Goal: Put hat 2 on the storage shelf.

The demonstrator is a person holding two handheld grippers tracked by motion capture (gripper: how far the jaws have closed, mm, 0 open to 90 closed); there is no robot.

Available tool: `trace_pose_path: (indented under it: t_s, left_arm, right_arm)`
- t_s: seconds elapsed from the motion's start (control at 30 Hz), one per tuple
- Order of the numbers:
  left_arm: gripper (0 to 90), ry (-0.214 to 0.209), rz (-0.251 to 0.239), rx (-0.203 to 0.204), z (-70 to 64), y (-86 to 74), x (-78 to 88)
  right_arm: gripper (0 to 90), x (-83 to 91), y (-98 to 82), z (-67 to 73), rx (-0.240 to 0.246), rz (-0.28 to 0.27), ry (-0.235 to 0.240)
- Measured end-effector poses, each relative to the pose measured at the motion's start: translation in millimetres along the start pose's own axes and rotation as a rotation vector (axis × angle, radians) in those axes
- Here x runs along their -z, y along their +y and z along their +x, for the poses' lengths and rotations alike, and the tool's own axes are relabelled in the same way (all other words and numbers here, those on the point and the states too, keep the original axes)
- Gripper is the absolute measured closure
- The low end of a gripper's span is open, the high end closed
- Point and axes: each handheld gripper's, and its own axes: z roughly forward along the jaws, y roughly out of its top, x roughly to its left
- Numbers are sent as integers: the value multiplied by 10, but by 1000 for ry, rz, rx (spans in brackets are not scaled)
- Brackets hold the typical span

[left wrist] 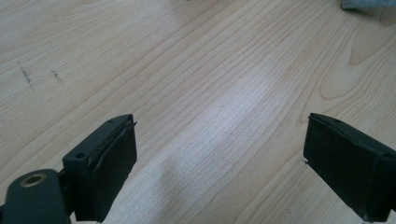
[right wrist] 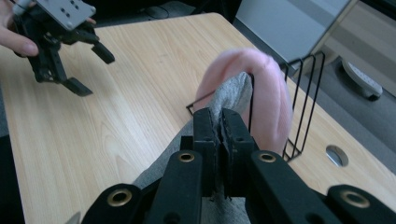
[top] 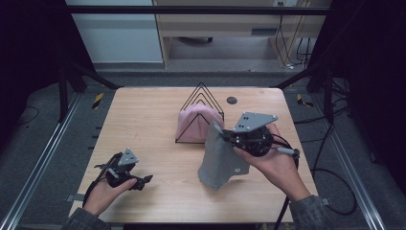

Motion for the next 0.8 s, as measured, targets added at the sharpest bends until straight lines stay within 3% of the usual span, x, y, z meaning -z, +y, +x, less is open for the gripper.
trace_pose_path:
  t_s: [0.4,0.63,0.8]
  left_arm:
    - [98,-11,-5,-8,-17,8,6]
    - [107,-57,-19,-10,-52,42,20]
    - [111,-87,-8,-76,-76,260,71]
  right_arm:
    - [863,-89,295,75,30,-24,35]
    - [863,-106,478,117,52,-38,52]
    - [862,-117,598,157,73,-39,81]
